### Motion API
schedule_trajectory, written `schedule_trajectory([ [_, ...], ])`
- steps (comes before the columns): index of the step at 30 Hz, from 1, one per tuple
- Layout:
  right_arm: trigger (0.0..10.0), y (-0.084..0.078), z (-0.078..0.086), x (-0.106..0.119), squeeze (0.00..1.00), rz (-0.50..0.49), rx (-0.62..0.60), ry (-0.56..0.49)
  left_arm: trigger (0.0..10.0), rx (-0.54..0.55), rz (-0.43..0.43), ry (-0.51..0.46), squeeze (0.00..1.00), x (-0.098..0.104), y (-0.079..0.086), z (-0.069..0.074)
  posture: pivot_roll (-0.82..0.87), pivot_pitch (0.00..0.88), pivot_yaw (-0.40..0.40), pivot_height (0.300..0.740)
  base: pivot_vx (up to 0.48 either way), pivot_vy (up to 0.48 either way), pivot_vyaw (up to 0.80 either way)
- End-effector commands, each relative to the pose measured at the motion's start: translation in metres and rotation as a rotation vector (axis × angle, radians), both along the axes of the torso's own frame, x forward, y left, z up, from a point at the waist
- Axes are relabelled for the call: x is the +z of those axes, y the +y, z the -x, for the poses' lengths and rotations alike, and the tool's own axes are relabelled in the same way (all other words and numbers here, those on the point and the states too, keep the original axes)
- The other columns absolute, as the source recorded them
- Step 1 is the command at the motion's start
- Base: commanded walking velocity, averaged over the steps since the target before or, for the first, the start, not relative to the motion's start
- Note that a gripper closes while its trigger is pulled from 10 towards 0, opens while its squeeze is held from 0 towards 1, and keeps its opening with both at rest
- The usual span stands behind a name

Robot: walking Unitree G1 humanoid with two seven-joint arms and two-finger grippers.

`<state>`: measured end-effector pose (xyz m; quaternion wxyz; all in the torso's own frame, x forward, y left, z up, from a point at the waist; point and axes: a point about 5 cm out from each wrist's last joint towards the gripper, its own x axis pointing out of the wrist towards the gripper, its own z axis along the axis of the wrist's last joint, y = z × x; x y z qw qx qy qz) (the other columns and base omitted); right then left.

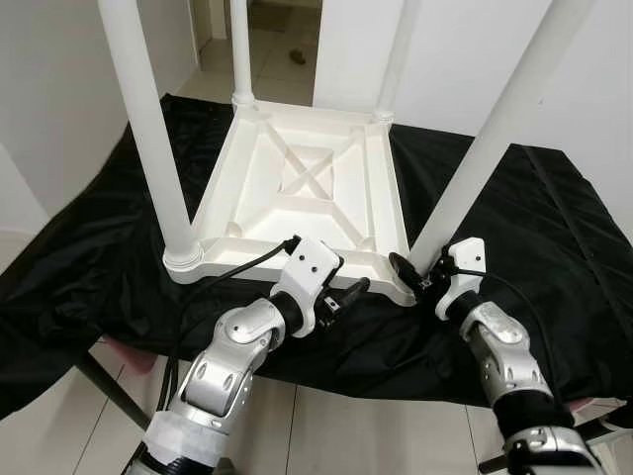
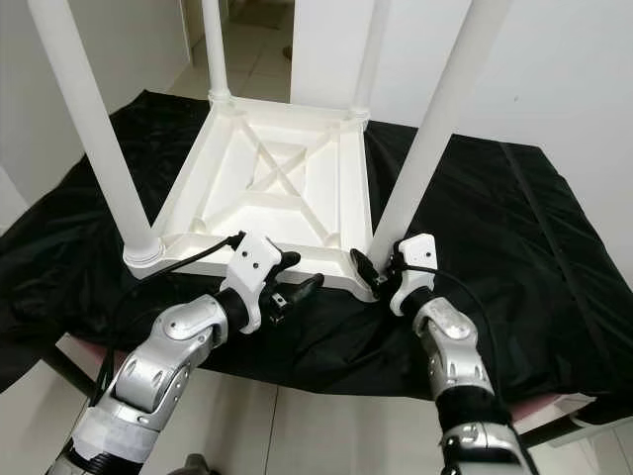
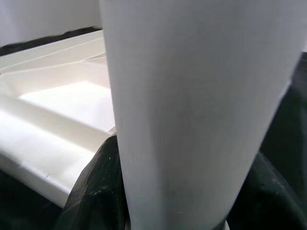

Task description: Building children table

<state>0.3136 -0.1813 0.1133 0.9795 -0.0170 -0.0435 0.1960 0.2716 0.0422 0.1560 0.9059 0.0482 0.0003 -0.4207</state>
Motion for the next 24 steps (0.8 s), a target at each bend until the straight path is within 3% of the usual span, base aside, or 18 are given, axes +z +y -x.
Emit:
schedule_trajectory([
  [1,0.0,0.001,0.003,-0.007,0.00,-0.011,-0.046,0.037,10.0,0.022,-0.007,-0.002,0.00,0.000,0.000,-0.001,0.04,0.002,-0.041,0.740,0.000,0.000,0.00],
  [2,0.0,0.006,0.004,-0.007,0.00,-0.026,-0.120,0.040,10.0,0.025,-0.004,0.000,0.00,0.000,0.000,-0.001,0.04,0.001,-0.045,0.740,0.000,0.000,0.00],
  [3,0.0,0.006,0.004,-0.007,0.00,-0.026,-0.120,0.040,10.0,0.025,-0.004,0.000,0.00,0.000,0.000,-0.001,0.04,0.001,-0.045,0.740,0.000,0.000,0.00],
  [4,0.0,0.010,0.005,-0.010,0.00,-0.058,-0.215,0.061,10.0,0.026,-0.003,0.002,0.00,0.000,-0.001,0.000,0.04,0.000,-0.052,0.740,0.000,0.000,0.00],
  [8,0.0,0.014,0.005,-0.012,0.00,-0.066,-0.287,0.076,10.0,0.028,-0.002,0.003,0.00,-0.001,-0.001,0.000,0.04,0.000,-0.052,0.740,0.000,0.000,0.00],
  [10,0.0,0.026,0.007,-0.018,0.00,-0.097,-0.418,0.129,10.0,0.027,0.001,0.006,0.00,-0.002,-0.003,0.002,0.04,0.000,-0.055,0.740,0.000,0.000,0.00],
  [12,0.0,0.035,0.009,-0.020,0.00,-0.120,-0.435,0.149,10.0,0.024,0.002,0.006,0.00,-0.002,-0.003,0.002,0.04,0.000,-0.057,0.740,0.000,0.000,0.00],
  [13,4.1,0.043,0.010,-0.021,0.00,-0.160,-0.438,0.175,10.0,0.023,0.002,0.006,0.00,-0.002,-0.004,0.002,0.05,0.000,-0.058,0.740,0.000,0.000,0.00],
  [15,4.1,0.043,0.010,-0.021,0.00,-0.160,-0.438,0.175,10.0,0.023,0.002,0.006,0.00,-0.002,-0.004,0.002,0.05,0.000,-0.058,0.740,0.000,0.000,0.00],
  [16,10.0,0.049,0.011,-0.023,0.00,-0.190,-0.436,0.205,10.0,0.022,0.003,0.006,0.00,-0.002,-0.004,0.003,0.05,0.000,-0.058,0.740,0.000,0.000,0.00],
  [24,10.0,0.046,0.010,-0.019,0.00,-0.158,-0.399,0.210,10.0,0.030,0.005,0.006,0.00,-0.003,-0.004,0.002,0.05,0.000,-0.069,0.740,0.000,0.000,0.00],
])
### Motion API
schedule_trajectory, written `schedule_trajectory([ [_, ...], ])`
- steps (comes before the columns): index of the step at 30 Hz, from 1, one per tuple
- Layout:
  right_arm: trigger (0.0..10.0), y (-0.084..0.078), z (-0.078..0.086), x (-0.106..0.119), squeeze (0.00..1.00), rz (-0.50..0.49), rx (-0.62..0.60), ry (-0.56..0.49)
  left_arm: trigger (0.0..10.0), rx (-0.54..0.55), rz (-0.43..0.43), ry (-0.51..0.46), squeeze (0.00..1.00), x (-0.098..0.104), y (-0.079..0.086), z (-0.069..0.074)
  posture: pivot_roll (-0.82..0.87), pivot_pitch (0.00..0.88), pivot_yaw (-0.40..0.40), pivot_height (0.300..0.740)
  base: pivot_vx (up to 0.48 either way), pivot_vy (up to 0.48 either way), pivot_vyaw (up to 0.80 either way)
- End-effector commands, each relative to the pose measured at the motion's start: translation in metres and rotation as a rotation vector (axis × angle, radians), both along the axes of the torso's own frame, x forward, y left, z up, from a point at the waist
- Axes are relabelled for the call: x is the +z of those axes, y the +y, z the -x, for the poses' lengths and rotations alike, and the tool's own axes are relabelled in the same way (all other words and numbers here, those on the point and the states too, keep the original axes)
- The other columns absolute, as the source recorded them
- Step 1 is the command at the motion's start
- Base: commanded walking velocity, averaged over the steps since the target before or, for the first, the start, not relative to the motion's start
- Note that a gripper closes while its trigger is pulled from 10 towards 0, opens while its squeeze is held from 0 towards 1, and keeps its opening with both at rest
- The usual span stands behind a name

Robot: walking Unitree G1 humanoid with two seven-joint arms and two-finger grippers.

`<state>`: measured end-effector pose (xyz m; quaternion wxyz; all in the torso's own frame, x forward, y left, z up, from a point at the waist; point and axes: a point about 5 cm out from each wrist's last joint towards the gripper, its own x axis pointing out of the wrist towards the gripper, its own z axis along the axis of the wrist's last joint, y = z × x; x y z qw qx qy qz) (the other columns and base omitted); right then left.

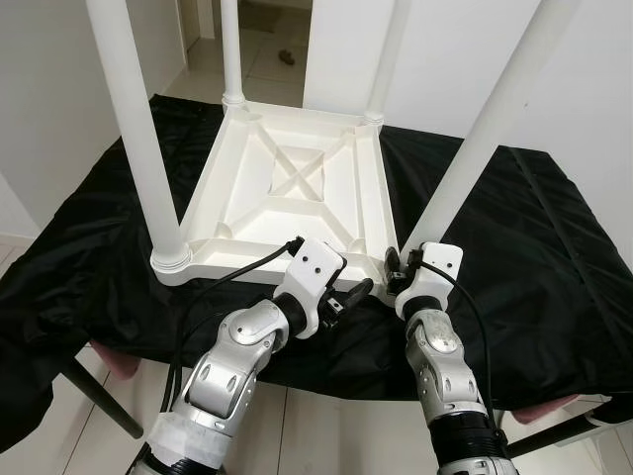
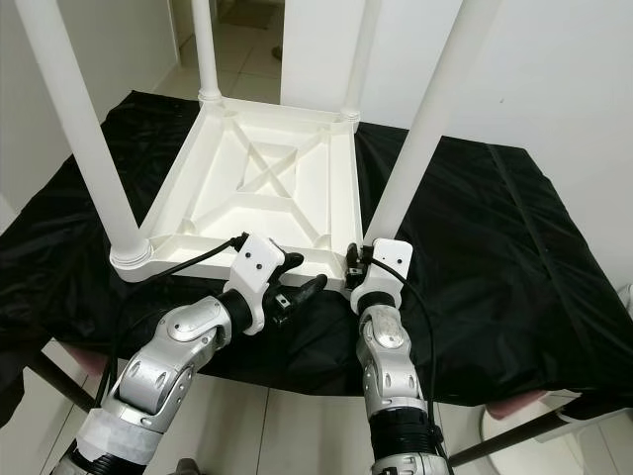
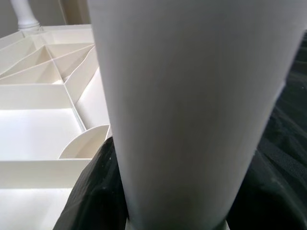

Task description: Building children table

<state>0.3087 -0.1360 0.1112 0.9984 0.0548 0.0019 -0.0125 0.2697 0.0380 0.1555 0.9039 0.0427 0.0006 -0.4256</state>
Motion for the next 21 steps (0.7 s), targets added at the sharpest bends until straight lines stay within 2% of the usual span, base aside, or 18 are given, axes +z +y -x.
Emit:
schedule_trajectory([
  [1,10.0,0.001,0.006,-0.016,0.00,-0.034,0.055,0.078,10.0,0.041,-0.003,0.001,0.00,-0.002,0.000,0.001,0.05,0.000,-0.069,0.740,0.000,0.000,0.00],
  [2,10.0,0.001,0.006,-0.016,0.00,-0.034,0.055,0.078,10.0,0.041,-0.003,0.001,0.00,-0.002,0.000,0.001,0.05,0.000,-0.069,0.740,0.000,0.000,0.00],
  [3,10.0,0.000,0.005,-0.014,1.00,-0.028,0.087,0.074,10.0,0.041,-0.003,0.001,0.00,-0.002,-0.001,0.001,0.05,0.000,-0.069,0.740,0.000,0.000,0.00],
  [4,10.0,0.000,0.004,-0.013,1.00,-0.010,0.139,0.067,10.0,0.041,-0.004,0.000,0.00,-0.002,-0.001,0.002,0.05,0.000,-0.072,0.740,0.000,0.000,0.00],
  [6,10.0,0.000,0.004,-0.013,1.00,-0.010,0.139,0.067,10.0,0.041,-0.004,0.000,0.00,-0.002,-0.001,0.002,0.05,0.000,-0.072,0.740,0.000,0.000,0.00],
  [8,10.0,-0.005,0.000,-0.011,1.00,0.026,0.243,0.069,10.0,0.042,-0.005,-0.003,0.00,-0.002,-0.001,0.001,0.05,0.000,-0.068,0.740,0.000,0.000,0.00],
  [9,10.0,-0.005,0.000,-0.011,1.00,0.026,0.243,0.069,10.0,0.042,-0.005,-0.003,0.00,-0.002,-0.001,0.001,0.05,0.000,-0.068,0.740,0.000,0.000,0.00],
  [11,10.0,-0.013,-0.006,-0.007,1.00,0.097,0.380,0.052,10.0,0.043,-0.007,-0.006,0.00,0.000,0.000,-0.001,0.05,0.000,-0.062,0.740,0.000,0.000,0.00],
  [13,10.0,-0.015,-0.008,-0.004,1.00,0.132,0.423,0.042,10.0,0.044,-0.007,-0.006,0.00,0.000,0.000,-0.001,0.05,0.000,-0.060,0.740,0.000,0.000,0.00],
  [14,10.0,-0.017,-0.009,-0.001,0.00,0.163,0.492,0.031,10.0,0.043,-0.008,-0.006,0.00,0.000,0.001,-0.001,0.04,0.000,-0.055,0.740,0.000,0.000,0.00],
  [16,10.0,-0.019,-0.009,0.000,0.00,0.188,0.536,0.025,10.0,0.043,-0.008,-0.005,0.00,0.000,0.001,-0.002,0.04,0.000,-0.053,0.740,0.000,0.000,0.00],
  [20,10.0,-0.035,-0.017,0.006,0.00,0.310,0.633,0.026,10.0,0.036,-0.010,-0.008,0.00,0.002,0.000,-0.003,0.04,0.000,-0.045,0.740,0.000,0.000,0.00],
  [21,10.0,-0.035,-0.017,0.006,0.00,0.310,0.633,0.026,10.0,0.036,-0.010,-0.008,0.00,0.002,0.000,-0.003,0.04,0.000,-0.045,0.740,0.000,0.000,0.00],
])
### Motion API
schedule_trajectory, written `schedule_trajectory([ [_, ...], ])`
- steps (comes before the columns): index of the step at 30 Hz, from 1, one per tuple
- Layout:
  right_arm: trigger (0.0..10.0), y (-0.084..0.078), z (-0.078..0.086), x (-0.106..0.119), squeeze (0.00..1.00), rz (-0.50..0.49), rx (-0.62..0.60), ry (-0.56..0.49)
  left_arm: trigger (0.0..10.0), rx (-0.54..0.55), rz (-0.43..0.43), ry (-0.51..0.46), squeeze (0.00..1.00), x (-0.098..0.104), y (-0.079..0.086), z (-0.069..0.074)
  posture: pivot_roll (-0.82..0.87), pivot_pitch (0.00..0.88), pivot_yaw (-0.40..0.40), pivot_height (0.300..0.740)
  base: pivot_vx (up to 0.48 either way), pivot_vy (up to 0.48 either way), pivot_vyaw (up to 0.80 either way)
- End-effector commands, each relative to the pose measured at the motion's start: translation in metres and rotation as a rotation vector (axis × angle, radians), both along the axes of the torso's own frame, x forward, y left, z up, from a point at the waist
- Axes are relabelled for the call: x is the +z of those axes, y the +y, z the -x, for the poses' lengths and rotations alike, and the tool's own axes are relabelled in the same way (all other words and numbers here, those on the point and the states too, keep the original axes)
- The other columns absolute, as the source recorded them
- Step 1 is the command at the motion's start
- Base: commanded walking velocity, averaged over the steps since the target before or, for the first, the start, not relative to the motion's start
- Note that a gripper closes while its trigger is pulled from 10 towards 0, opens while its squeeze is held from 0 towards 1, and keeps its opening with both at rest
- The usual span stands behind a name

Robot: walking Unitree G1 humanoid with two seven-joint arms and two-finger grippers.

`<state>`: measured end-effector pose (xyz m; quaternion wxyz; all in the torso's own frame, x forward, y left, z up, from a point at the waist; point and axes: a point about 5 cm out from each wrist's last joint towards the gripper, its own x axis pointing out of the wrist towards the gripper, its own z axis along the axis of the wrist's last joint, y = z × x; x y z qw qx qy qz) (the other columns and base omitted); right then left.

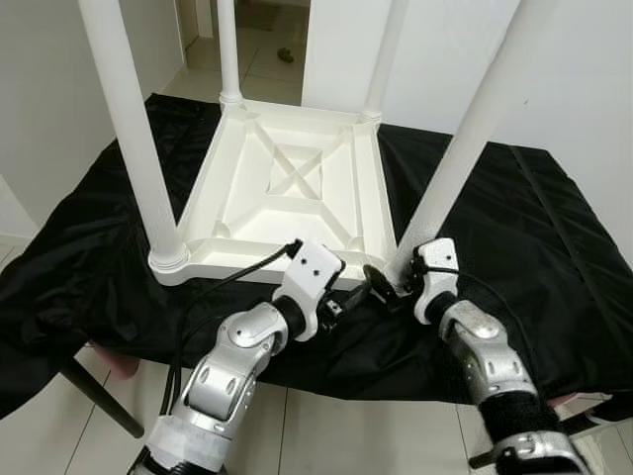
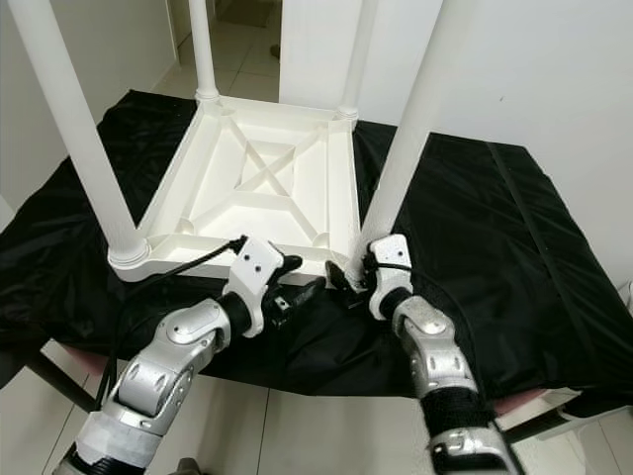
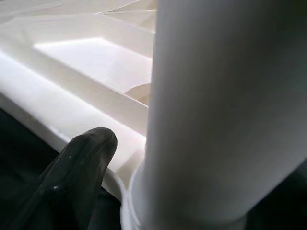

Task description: Building children table

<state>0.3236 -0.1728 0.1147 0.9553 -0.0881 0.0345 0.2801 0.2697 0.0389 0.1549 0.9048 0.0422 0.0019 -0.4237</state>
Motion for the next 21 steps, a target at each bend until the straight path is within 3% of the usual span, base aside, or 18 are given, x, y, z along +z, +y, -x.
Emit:
schedule_trajectory([
  [1,10.0,-0.001,-0.004,0.005,0.00,0.054,0.061,-0.017,10.0,0.030,-0.010,-0.012,0.00,0.003,-0.001,-0.003,0.04,0.000,-0.045,0.740,0.000,0.000,0.00],
  [11,10.0,-0.010,-0.012,0.014,0.00,0.197,0.172,-0.048,10.0,0.032,-0.008,-0.017,0.00,0.005,-0.002,-0.004,0.04,0.000,-0.054,0.740,0.000,0.000,0.00],
  [12,4.1,-0.010,-0.011,0.013,0.00,0.194,0.187,-0.040,10.0,0.034,-0.006,-0.016,0.00,0.005,-0.002,-0.004,0.04,0.000,-0.059,0.740,0.000,0.000,0.00],
  [13,4.1,-0.010,-0.011,0.013,0.00,0.194,0.187,-0.040,10.0,0.034,-0.006,-0.016,0.00,0.005,-0.002,-0.004,0.04,0.000,-0.059,0.740,0.000,0.000,0.00],
  [14,0.0,-0.011,-0.009,0.011,0.00,0.192,0.201,-0.031,10.0,0.035,-0.004,-0.017,0.00,0.005,-0.002,-0.004,0.04,0.000,-0.064,0.740,0.000,0.000,0.00],
  [21,0.0,-0.013,-0.005,0.004,0.00,0.167,0.226,-0.005,10.0,0.041,-0.001,-0.016,0.00,0.006,-0.003,-0.006,0.05,0.003,-0.070,0.740,0.000,0.000,0.00],
])
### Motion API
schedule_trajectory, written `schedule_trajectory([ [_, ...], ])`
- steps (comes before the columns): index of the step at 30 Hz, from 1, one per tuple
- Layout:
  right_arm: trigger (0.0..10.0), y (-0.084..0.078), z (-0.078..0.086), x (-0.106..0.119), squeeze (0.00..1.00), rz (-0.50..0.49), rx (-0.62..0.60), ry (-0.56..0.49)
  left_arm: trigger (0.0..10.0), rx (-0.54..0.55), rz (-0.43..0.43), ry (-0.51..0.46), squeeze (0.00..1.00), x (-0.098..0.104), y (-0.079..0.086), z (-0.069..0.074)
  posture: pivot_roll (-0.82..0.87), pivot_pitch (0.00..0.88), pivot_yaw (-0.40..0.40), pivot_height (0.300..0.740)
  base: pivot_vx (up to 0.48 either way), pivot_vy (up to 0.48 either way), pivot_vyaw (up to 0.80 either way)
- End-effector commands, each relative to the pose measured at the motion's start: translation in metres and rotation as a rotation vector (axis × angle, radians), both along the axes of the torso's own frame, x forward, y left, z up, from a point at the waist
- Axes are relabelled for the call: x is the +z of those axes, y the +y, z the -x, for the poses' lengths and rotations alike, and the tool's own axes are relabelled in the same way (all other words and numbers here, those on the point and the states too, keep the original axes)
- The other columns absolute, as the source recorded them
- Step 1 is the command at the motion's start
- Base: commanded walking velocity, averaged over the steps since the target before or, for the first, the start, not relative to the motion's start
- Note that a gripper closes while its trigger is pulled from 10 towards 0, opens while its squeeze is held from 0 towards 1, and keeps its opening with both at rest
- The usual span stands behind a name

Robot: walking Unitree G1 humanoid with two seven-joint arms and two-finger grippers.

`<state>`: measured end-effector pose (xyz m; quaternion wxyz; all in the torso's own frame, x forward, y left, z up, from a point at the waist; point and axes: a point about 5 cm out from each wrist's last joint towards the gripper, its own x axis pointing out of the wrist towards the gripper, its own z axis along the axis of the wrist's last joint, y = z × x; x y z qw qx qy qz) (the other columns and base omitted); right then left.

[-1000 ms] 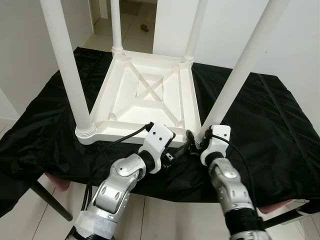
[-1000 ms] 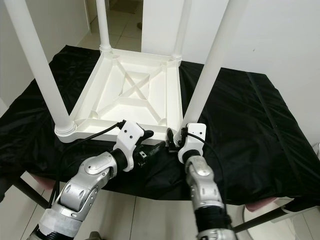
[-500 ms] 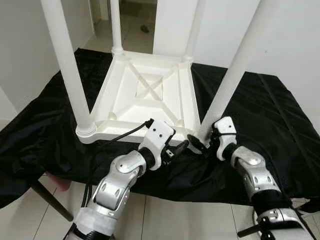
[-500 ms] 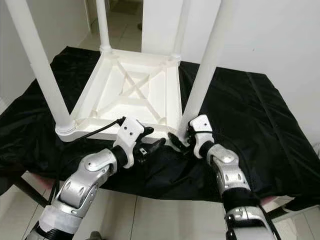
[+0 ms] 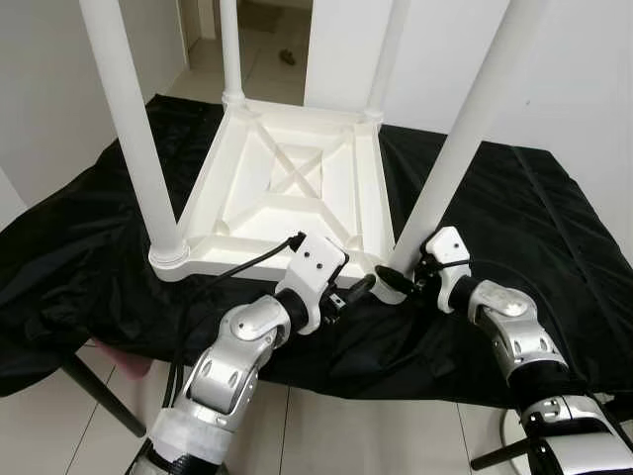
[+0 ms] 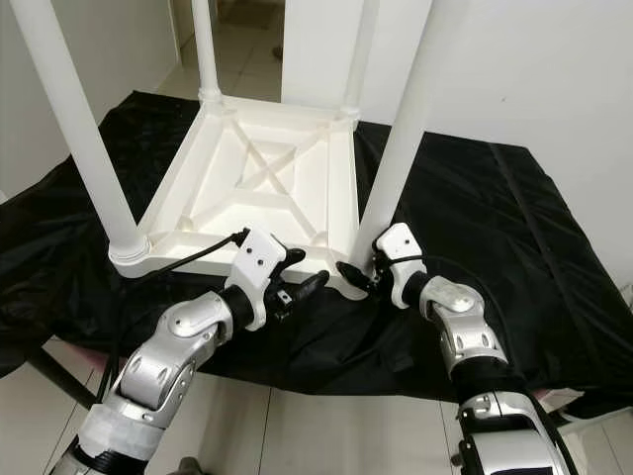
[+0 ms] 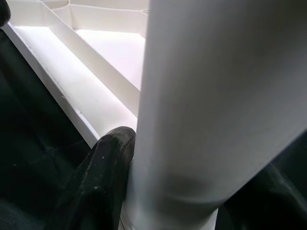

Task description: Building children table

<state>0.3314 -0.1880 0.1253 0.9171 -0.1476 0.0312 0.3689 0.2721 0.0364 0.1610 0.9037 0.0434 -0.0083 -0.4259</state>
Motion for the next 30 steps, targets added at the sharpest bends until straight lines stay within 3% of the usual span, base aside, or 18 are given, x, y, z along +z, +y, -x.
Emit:
schedule_trajectory([
  [1,0.0,0.002,0.003,-0.007,0.00,0.056,0.028,0.013,10.0,0.047,-0.007,0.003,0.00,-0.001,-0.001,-0.003,0.05,0.003,-0.070,0.740,0.000,0.000,0.00],
  [9,0.0,-0.004,0.009,-0.016,0.00,-0.015,-0.048,0.015,10.0,0.044,-0.024,0.002,0.00,-0.002,0.003,-0.004,0.06,0.000,-0.061,0.740,0.000,0.000,0.00],
  [11,0.0,-0.010,0.009,-0.021,0.00,-0.063,-0.219,0.016,10.0,0.049,-0.040,0.001,0.00,-0.006,0.003,-0.005,0.06,0.001,-0.065,0.740,0.000,0.000,0.00],
  [20,0.0,-0.005,0.015,-0.028,0.00,-0.182,-0.521,0.005,10.0,0.045,-0.051,0.001,0.00,-0.014,0.002,-0.001,0.05,0.007,-0.070,0.740,0.000,0.000,0.00],
  [23,0.0,0.004,0.020,-0.030,0.00,-0.219,-0.749,-0.024,10.0,0.052,-0.054,-0.017,0.00,-0.014,-0.001,-0.001,0.05,0.011,-0.091,0.740,0.000,0.000,0.00],
  [30,0.0,0.009,0.022,-0.034,0.00,-0.204,-0.823,-0.019,10.0,0.057,-0.032,-0.019,0.00,-0.014,-0.001,-0.001,0.05,0.013,-0.105,0.740,0.000,0.000,0.00],
])
